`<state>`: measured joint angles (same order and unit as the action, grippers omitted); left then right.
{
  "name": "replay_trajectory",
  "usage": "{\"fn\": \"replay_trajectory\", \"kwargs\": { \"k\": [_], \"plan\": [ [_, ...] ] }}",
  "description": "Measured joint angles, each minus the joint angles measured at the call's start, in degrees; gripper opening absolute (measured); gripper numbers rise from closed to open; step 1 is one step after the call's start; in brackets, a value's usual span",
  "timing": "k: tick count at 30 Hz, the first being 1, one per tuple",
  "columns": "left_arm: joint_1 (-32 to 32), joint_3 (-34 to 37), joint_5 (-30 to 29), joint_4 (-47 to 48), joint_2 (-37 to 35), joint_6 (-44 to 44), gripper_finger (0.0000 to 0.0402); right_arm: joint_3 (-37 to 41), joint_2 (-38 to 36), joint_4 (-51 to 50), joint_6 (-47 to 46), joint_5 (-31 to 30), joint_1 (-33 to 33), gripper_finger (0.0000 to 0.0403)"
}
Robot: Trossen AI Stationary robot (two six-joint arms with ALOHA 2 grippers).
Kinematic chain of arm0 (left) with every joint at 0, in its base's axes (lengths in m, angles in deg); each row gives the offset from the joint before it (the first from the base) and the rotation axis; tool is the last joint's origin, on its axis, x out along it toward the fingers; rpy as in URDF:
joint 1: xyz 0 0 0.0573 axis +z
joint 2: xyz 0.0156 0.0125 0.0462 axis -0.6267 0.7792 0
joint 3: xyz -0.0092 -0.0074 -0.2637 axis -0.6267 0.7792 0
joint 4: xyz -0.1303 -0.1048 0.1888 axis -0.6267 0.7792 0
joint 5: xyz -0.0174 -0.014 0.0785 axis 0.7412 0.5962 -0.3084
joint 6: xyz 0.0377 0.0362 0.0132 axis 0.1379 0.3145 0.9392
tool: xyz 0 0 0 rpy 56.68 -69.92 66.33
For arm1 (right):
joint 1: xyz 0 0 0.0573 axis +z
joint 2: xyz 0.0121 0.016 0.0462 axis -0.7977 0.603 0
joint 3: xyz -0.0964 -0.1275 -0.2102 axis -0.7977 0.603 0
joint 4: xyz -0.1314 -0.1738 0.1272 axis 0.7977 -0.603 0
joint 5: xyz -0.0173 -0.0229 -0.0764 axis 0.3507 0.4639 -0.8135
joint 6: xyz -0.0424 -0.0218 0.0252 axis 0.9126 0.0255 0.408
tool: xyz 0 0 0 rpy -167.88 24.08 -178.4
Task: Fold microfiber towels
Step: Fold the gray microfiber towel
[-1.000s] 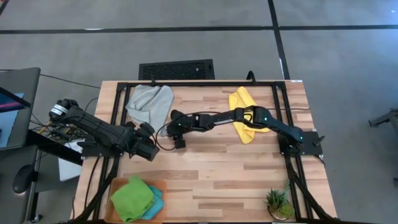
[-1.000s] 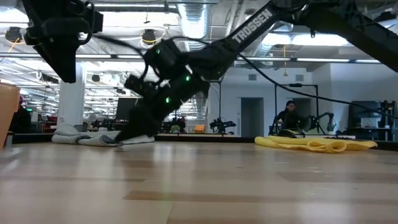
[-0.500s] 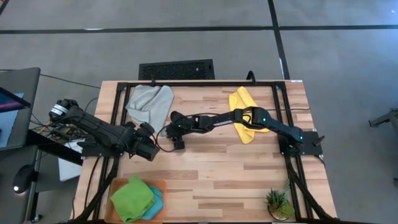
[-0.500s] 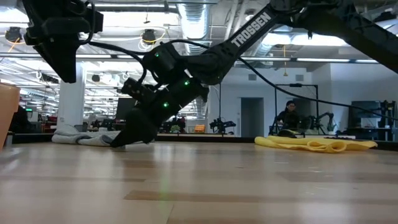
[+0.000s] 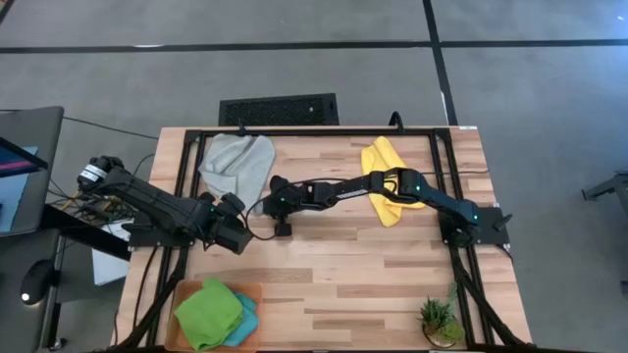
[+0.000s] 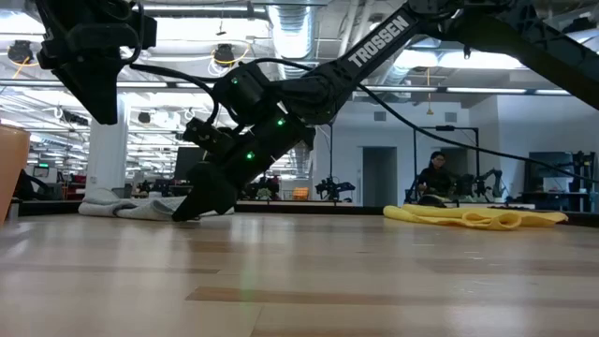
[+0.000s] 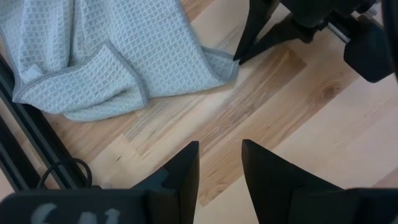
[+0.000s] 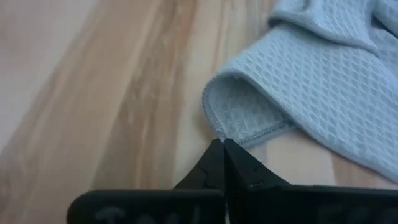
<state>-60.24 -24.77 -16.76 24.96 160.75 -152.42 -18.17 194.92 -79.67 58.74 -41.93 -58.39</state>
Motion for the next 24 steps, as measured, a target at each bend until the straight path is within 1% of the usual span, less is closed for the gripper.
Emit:
{"fn": "replay_trajectory", "kwargs": {
  "k": [2, 5, 8, 13, 15, 16, 20, 24],
  "plan": [
    [0.0, 0.0, 0.02, 0.0, 0.0, 0.0, 0.0114, 0.05, -0.54, -1.27, 0.44, -0.66, 0.0, 0.001],
    [0.0, 0.0, 0.0, 0.02, 0.0, 0.06, 0.0114, 0.14, -1.86, -4.79, 0.41, -1.13, -0.16, 0.0013],
    [0.0, 0.0, -0.04, 0.02, 0.0, 1.12, 0.0114, 0.36, -4.24, -10.89, 0.37, -1.34, -0.3, 0.0007],
    [-0.02, 0.0, -3.3, -1.31, 0.02, 1.51, 0.0114, 0.55, -8.94, -19.29, -0.13, -1.26, -0.3, 0.0008],
    [0.0, 0.0, -3.9, -2.36, 0.02, 3.66, 0.0114, 0.37, -11.25, -22.11, -0.1, -1.77, -0.16, 0.0005],
    [0.0, 0.0, -3.96, -2.85, 0.04, 5.04, 0.0114, 0.37, -12.15, -23.83, -0.1, -3.21, 0.06, 0.0004],
    [-0.04, 0.0, -5.26, -5.02, 0.95, 9.84, 0.0114, 0.42, -15.23, -30.68, 0.71, -12.96, 1.39, 0.0006],
    [-0.01, 0.0, -8.59, -7.12, 2.65, 14.35, 0.0114, 0.31, -19.02, -36.85, 2.77, -18.34, 2.49, 0.0005]
  ]
}}
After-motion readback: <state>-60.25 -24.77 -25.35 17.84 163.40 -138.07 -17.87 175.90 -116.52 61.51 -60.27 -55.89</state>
